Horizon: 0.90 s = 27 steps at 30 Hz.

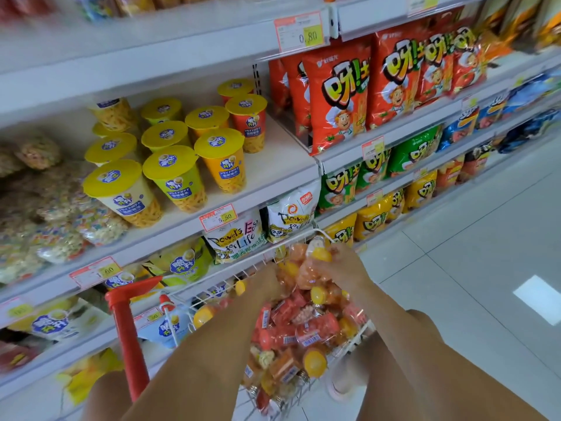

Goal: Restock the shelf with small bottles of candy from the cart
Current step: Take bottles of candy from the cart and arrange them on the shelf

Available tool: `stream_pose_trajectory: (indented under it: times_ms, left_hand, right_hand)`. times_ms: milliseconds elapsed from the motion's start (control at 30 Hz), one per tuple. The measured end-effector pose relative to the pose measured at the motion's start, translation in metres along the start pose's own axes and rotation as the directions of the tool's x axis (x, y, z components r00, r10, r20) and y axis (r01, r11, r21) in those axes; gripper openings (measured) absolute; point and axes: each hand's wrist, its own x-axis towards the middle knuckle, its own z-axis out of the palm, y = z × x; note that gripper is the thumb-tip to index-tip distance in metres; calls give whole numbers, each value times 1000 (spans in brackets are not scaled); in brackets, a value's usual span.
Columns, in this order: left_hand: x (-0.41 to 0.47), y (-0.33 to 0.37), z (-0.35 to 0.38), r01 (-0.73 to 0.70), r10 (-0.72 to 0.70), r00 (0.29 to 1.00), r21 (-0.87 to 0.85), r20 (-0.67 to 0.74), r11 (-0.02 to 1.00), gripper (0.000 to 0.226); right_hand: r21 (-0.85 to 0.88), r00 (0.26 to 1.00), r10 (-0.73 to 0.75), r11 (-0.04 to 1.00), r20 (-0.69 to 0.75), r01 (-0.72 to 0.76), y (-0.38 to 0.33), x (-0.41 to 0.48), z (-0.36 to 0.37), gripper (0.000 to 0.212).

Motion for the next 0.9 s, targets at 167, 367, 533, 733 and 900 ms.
stream_pose_trajectory:
  times_ms: [167, 367, 533, 733, 900]
  left_hand:
    - [-32, -1, -13, -71, 40, 993, -293, -110, 954, 41]
    - [-105, 53, -116, -422, 236, 875, -427, -422, 800, 45]
    - [-182, 99, -220, -655, 281, 662, -355, -695, 667, 46]
    - [-210, 132, -319, -670, 281, 432, -97, -857, 736, 29]
    - [-182, 142, -368, -546, 235, 469, -71, -851, 835, 33]
  right_hand:
    - [589, 978, 3, 798, 209, -129, -47, -27, -28, 48]
    - [581, 952, -307, 776, 9, 245, -147, -65, -58, 43]
    - [653, 819, -542, 553, -190, 517, -249, -90, -88, 35]
    - [323, 646, -650, 560, -400, 763, -350, -65, -113, 34]
    - [-140, 557, -739, 641, -380, 755, -401, -19, -107, 50]
